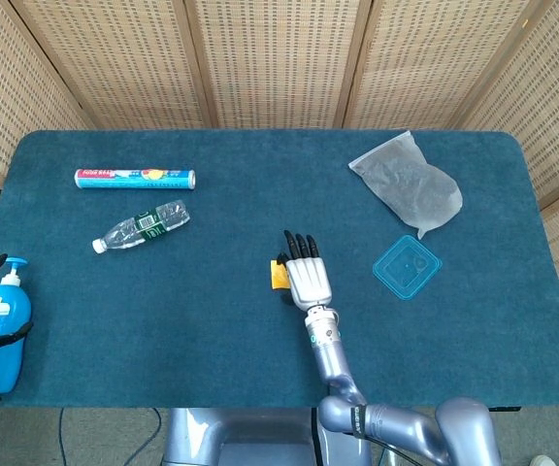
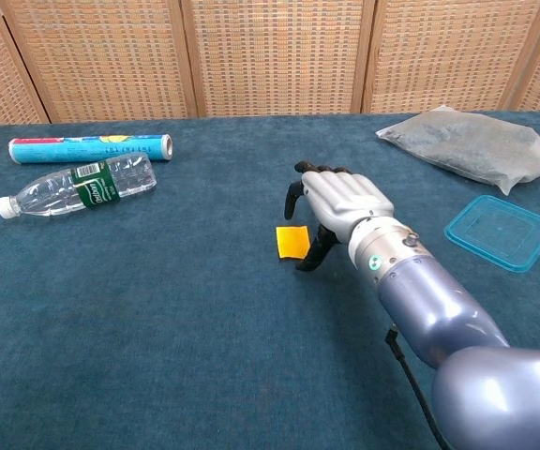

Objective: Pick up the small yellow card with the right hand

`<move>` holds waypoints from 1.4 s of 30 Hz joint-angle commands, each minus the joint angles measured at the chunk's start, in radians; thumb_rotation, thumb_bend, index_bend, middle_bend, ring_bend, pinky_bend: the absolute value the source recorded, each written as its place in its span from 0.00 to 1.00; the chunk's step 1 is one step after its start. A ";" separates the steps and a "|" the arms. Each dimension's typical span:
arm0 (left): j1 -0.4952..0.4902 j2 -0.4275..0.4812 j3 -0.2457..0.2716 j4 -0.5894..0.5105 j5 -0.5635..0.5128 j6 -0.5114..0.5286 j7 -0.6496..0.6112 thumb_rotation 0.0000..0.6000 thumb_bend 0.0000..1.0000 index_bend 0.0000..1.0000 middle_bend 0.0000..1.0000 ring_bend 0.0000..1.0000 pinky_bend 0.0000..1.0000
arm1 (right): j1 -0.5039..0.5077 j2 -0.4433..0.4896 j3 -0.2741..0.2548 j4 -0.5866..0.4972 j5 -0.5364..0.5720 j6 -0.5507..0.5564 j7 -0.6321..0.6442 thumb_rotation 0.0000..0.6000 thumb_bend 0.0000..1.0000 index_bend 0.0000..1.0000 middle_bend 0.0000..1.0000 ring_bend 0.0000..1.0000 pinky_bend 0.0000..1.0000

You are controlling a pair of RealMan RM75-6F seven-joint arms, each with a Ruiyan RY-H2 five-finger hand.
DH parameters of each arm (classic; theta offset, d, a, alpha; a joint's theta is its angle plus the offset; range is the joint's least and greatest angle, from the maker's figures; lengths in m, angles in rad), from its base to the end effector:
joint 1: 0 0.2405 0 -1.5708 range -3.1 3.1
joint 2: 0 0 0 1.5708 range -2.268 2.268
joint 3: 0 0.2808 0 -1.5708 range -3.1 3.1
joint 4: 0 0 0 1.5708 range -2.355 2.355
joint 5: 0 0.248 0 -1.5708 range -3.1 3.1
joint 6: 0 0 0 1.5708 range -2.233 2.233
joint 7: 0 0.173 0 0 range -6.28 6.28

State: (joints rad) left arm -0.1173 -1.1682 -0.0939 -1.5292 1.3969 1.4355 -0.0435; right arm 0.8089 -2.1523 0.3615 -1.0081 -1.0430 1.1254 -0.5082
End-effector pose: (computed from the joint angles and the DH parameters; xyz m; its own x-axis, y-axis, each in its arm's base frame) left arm -0.3697 0.2383 0.1339 0.3697 -0.0117 0.9291 0.9272 0.0696 -0.3681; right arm -0.0854 -0.3906 -0.1854 0.3327 -0.1454 0.9318 -0.9321 -0.2007 0.3015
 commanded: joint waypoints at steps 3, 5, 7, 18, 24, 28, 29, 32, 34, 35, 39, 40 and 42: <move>-0.001 0.000 -0.001 0.003 -0.004 -0.004 -0.003 1.00 0.18 0.00 0.00 0.00 0.01 | 0.015 -0.018 0.012 0.035 -0.008 -0.011 0.013 1.00 0.19 0.45 0.00 0.00 0.00; -0.001 0.000 -0.002 0.004 -0.006 -0.005 -0.004 1.00 0.18 0.00 0.00 0.00 0.01 | 0.018 -0.023 0.014 0.042 -0.009 -0.013 0.015 1.00 0.20 0.46 0.00 0.00 0.00; -0.002 -0.001 -0.003 0.006 -0.008 -0.006 -0.004 1.00 0.18 0.00 0.00 0.00 0.01 | 0.019 -0.030 0.016 0.051 -0.010 -0.015 0.018 1.00 0.19 0.46 0.00 0.00 0.00; -0.002 -0.002 -0.002 0.008 -0.010 -0.009 -0.004 1.00 0.18 0.00 0.00 0.00 0.01 | 0.037 -0.061 0.035 0.120 -0.010 -0.035 0.040 1.00 0.19 0.44 0.00 0.00 0.00; -0.004 -0.002 -0.004 0.010 -0.014 -0.013 -0.007 1.00 0.18 0.00 0.00 0.00 0.01 | 0.049 -0.074 0.045 0.161 -0.017 -0.040 0.049 1.00 0.22 0.44 0.00 0.00 0.00; -0.005 -0.003 -0.003 0.011 -0.016 -0.017 -0.008 1.00 0.18 0.00 0.00 0.00 0.01 | 0.053 -0.078 0.053 0.178 -0.012 -0.049 0.052 1.00 0.27 0.45 0.00 0.00 0.00; -0.005 -0.003 -0.003 0.011 -0.016 -0.018 -0.008 1.00 0.18 0.00 0.00 0.00 0.01 | 0.053 -0.079 0.054 0.181 -0.013 -0.049 0.052 1.00 0.28 0.46 0.00 0.00 0.00; -0.006 -0.003 -0.002 0.011 -0.015 -0.020 -0.008 1.00 0.18 0.00 0.00 0.00 0.01 | 0.053 -0.079 0.056 0.186 -0.013 -0.051 0.057 1.00 0.34 0.48 0.01 0.00 0.00; -0.006 -0.003 -0.002 0.010 -0.015 -0.020 -0.009 1.00 0.18 0.00 0.00 0.00 0.01 | 0.052 -0.079 0.057 0.187 -0.013 -0.052 0.059 1.00 0.37 0.49 0.01 0.00 0.00; -0.006 -0.002 -0.002 0.009 -0.015 -0.020 -0.010 1.00 0.18 0.00 0.00 0.00 0.01 | 0.051 -0.079 0.056 0.187 -0.013 -0.052 0.060 1.00 0.38 0.50 0.02 0.00 0.00; -0.006 -0.002 -0.001 0.007 -0.014 -0.021 -0.011 1.00 0.18 0.00 0.00 0.00 0.01 | 0.047 -0.079 0.056 0.187 -0.011 -0.053 0.058 1.00 0.40 0.51 0.02 0.00 0.00; -0.006 -0.001 -0.001 0.007 -0.013 -0.021 -0.012 1.00 0.19 0.00 0.00 0.00 0.01 | 0.046 -0.079 0.056 0.187 -0.010 -0.054 0.057 1.00 0.40 0.51 0.02 0.00 0.00; -0.006 0.000 0.000 0.006 -0.013 -0.022 -0.013 1.00 0.18 0.00 0.00 0.00 0.01 | 0.044 -0.078 0.056 0.184 -0.008 -0.057 0.056 1.00 0.41 0.52 0.02 0.00 0.00</move>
State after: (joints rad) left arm -0.1235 -1.1684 -0.0939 -1.5230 1.3843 1.4138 -0.0568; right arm 0.8533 -2.2304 0.4175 -0.8234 -1.0515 1.0685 -0.4516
